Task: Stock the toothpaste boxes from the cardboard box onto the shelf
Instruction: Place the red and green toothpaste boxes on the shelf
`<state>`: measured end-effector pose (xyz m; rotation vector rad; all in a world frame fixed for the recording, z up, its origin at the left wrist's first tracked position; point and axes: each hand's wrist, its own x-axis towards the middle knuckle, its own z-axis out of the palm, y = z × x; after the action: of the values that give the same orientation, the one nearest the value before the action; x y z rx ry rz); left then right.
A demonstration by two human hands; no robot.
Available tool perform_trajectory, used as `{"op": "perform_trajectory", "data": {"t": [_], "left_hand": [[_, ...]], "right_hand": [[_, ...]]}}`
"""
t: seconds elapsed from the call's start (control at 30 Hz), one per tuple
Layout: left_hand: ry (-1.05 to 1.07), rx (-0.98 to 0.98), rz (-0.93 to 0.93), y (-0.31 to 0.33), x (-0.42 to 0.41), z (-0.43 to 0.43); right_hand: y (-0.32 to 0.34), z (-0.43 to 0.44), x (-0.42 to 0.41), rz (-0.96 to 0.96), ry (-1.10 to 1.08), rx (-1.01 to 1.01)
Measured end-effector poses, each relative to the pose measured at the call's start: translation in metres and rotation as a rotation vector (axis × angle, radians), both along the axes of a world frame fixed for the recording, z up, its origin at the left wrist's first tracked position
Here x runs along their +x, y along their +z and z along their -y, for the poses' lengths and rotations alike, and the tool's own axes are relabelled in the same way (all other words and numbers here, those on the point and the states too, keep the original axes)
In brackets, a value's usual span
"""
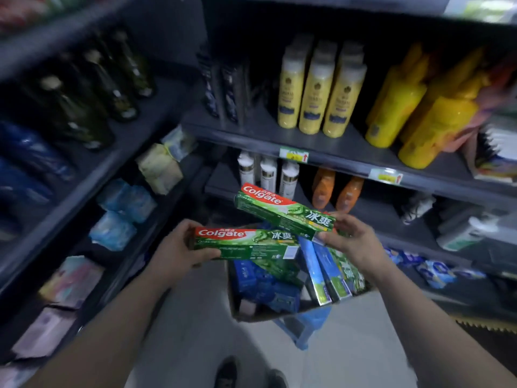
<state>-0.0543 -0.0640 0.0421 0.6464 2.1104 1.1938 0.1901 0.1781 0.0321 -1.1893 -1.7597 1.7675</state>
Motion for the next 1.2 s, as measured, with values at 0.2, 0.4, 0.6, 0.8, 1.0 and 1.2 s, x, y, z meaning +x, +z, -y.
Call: {"op": "perform_trajectory", "data": {"t": [0.2, 0.4, 0.6, 0.8, 1.0, 1.2], "left_hand": [[0.263, 0.19, -0.081, 0.072, -0.022, 0.046], [0.527, 0.313, -0.23, 0.141, -0.053, 0.101], [0.682, 0.38, -0.365, 0.196, -0.096, 0.159], [0.794, 0.369, -0.429, 0.228, -0.161, 0.204], [0.832, 0.315, -0.556, 0.255, -0.238, 0.226], [0.764, 0.239, -0.567, 0.256, -0.301, 0.234]], "right_hand": [[0.074, 0.01, -0.057, -0.166, 0.067, 0.074], [0.128, 0.037, -0.134, -0.314, 0.166, 0.114], [0.174, 0.069, -0.217, -0.394, 0.286, 0.147], [0.205, 0.107, -0.308, -0.455, 0.342, 0.186], [0.225, 0.131, -0.394, -0.509, 0.336, 0.197], [0.232, 0.144, -0.455, -0.524, 0.335, 0.174]]}}
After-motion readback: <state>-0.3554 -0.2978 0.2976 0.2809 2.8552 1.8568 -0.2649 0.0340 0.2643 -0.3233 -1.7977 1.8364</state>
